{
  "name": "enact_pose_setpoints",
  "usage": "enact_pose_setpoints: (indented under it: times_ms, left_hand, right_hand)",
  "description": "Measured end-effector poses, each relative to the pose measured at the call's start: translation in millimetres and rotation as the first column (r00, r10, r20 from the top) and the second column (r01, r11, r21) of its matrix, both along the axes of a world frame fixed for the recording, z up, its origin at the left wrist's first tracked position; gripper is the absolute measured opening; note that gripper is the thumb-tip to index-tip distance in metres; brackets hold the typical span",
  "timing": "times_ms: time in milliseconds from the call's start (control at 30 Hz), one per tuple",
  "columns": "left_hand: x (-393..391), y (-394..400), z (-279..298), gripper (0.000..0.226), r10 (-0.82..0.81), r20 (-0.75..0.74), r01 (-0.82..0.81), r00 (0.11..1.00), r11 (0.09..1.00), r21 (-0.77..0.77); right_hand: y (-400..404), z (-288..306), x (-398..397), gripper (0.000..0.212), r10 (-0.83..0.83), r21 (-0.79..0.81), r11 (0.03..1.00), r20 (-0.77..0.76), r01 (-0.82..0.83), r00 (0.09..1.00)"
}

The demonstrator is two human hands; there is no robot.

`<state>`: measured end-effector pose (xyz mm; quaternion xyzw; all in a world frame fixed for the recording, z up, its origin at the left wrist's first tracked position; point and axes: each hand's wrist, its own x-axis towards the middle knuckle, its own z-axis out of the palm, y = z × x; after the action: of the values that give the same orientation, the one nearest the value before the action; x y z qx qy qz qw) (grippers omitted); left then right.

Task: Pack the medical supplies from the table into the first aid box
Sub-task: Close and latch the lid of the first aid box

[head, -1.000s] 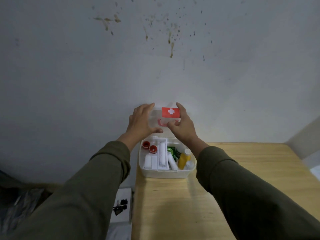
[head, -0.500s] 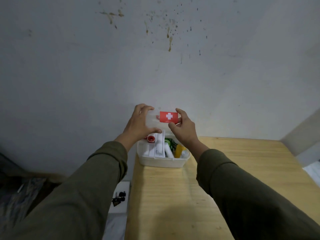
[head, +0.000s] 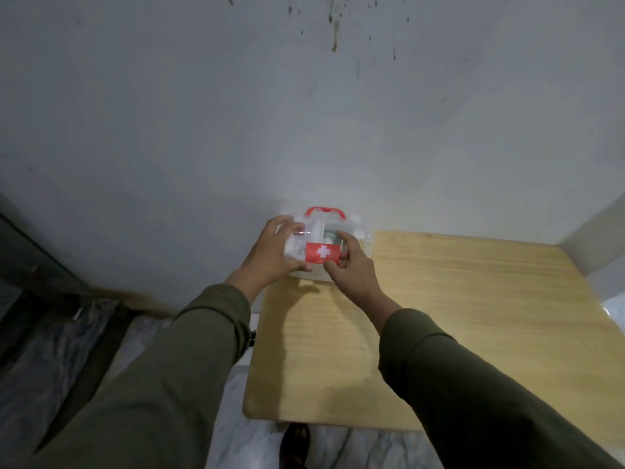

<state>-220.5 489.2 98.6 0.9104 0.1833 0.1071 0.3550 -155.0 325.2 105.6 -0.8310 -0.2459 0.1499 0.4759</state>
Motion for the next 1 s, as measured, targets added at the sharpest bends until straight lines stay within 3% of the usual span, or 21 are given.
enact_pose_setpoints:
  times_ms: [167, 233, 300, 433, 600, 767, 1000]
  left_hand:
    - [-8, -5, -10, 0.08, 0.016, -0.113, -0.013, 0.993, 1.0, 0.024]
    - [-6, -4, -9, 0.078, 0.028, -0.123, -0.021, 0.992, 0.998, 0.057]
    - [-2, -3, -8, 0.077, 0.032, -0.123, -0.017, 0.992, 0.992, 0.127]
    - [7, 6, -7, 0.077, -0.069, -0.111, 0.09, 0.991, 0.975, 0.204]
    - [16, 16, -7, 0.078, -0.167, -0.138, 0.192, 0.976, 0.961, 0.196]
    - [26, 26, -12, 0.094, -0.265, -0.213, 0.304, 0.941, 0.936, 0.177]
    - [44, 33, -27, 0.098, -0.264, -0.236, 0.325, 0.935, 0.905, 0.273]
  right_hand:
    - [-2, -13, 3, 0.059, -0.014, -0.13, 0.991, 0.021, 0.017, 1.0]
    - [0, -18, 7, 0.054, 0.026, -0.258, 0.966, 0.179, 0.022, 0.984]
    - [4, -24, 12, 0.05, 0.08, -0.354, 0.932, 0.415, 0.079, 0.906]
    - [16, -26, 20, 0.041, 0.119, -0.341, 0.927, 0.659, 0.154, 0.743]
    - [20, -30, 27, 0.05, 0.194, -0.328, 0.943, 0.69, 0.062, 0.697]
    - [24, -34, 41, 0.033, 0.302, -0.435, 0.9, 0.606, -0.011, 0.736]
    - [24, -39, 52, 0.067, 0.291, -0.408, 0.913, 0.603, -0.026, 0.743]
